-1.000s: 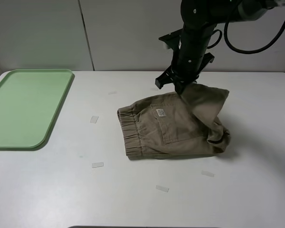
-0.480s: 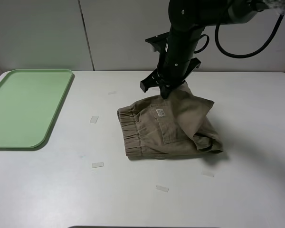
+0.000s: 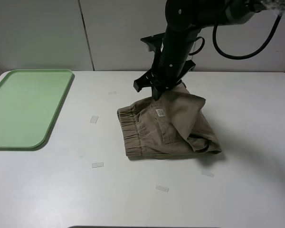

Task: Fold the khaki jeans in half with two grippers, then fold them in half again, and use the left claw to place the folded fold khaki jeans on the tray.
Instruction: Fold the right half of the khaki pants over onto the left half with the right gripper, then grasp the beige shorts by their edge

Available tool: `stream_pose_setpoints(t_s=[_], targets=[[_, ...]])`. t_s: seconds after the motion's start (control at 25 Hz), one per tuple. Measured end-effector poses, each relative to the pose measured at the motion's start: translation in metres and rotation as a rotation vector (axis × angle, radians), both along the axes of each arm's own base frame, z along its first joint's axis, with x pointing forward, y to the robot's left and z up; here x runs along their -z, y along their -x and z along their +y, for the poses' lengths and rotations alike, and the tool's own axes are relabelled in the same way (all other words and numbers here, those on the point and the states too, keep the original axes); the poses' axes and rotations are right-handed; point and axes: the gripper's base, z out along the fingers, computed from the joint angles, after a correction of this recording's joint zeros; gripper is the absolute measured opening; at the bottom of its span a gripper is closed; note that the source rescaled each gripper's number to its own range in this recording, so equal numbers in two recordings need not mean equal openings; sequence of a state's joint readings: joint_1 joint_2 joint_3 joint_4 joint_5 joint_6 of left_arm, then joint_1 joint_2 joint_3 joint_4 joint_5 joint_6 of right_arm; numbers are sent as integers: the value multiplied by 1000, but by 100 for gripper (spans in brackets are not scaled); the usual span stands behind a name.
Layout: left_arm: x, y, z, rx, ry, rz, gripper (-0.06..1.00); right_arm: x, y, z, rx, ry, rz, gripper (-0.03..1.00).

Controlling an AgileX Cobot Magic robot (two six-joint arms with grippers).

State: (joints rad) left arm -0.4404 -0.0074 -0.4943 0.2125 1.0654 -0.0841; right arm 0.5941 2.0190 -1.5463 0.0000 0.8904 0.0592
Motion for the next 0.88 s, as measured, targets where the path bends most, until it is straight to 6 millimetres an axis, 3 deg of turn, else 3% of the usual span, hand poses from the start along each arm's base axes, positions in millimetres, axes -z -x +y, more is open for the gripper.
stream_pose_setpoints(t_s=[0.12,0.2,0.32,0.68,0.88], targets=[[0,0,0,0,0,0,78,0,2,5,6,-34,6,58],[0,0,0,0,0,0,78,-1,4,12,15,-80,9,70],[0,0,0,0,0,0,78,-3,7,21,24,-139,11,75],[0,0,0,0,0,0,78,-3,4,19,3,-106,-28,76],[0,0,0,0,0,0,78,-3,-11,-4,4,-45,-73,76]])
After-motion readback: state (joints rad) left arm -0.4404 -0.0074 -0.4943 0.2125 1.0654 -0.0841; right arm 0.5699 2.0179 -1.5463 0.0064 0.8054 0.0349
